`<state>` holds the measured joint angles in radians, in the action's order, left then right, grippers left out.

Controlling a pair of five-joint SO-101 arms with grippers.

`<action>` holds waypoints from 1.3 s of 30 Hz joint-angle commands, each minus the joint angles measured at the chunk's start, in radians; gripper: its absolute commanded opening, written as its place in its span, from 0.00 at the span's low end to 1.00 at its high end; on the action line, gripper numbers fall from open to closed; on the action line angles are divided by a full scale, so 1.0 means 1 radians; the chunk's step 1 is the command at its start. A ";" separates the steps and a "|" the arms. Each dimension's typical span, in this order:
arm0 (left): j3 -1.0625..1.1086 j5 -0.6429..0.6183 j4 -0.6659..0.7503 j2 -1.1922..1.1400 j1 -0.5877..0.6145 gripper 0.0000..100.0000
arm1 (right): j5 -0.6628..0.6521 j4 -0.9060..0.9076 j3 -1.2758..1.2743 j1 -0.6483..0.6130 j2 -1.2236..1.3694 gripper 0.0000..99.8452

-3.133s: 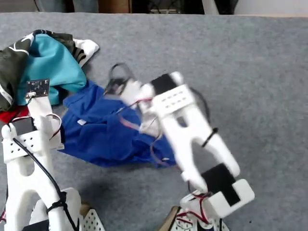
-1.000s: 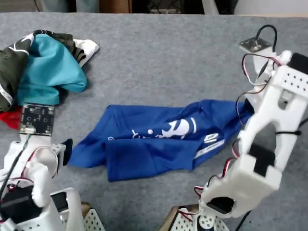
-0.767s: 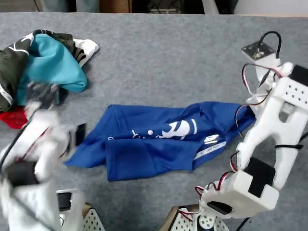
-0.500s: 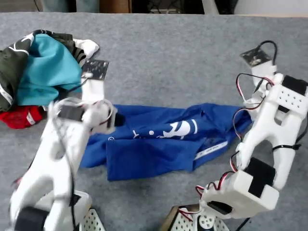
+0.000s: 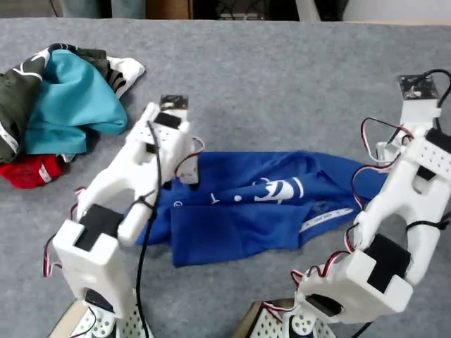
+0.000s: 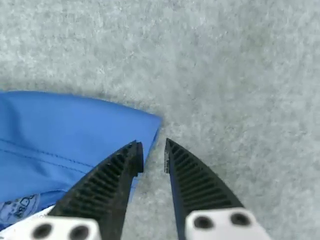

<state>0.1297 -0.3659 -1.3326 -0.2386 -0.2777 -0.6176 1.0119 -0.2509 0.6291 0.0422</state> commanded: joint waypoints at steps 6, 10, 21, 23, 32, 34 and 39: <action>-0.108 -0.092 0.015 -0.023 -0.116 0.19 | 0.166 -0.221 -0.143 -0.017 -0.030 0.08; -0.102 -0.104 0.071 -0.097 -0.117 0.19 | 0.242 -0.324 -0.225 -0.017 -0.030 0.08; -0.236 -0.132 0.094 -0.189 -0.114 0.02 | 0.275 -0.390 -0.257 -0.014 -0.039 0.08; -0.317 -0.132 0.021 -0.176 -0.122 0.06 | 0.273 -0.387 -0.257 -0.017 -0.039 0.08; -0.693 -0.103 -0.115 -0.222 -0.030 0.03 | 0.153 -0.273 -0.206 -0.034 -0.039 0.08; -0.760 -0.104 -0.092 -0.258 0.001 0.03 | 0.092 -0.215 -0.173 -0.043 -0.039 0.08; -0.928 -0.104 -0.008 -0.414 0.071 0.05 | -0.094 -0.101 -0.070 -0.048 -0.038 0.09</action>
<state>-0.6759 -0.4795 -1.3863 -0.6084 -0.2470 -0.6053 0.8615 -0.4028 0.5984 0.0422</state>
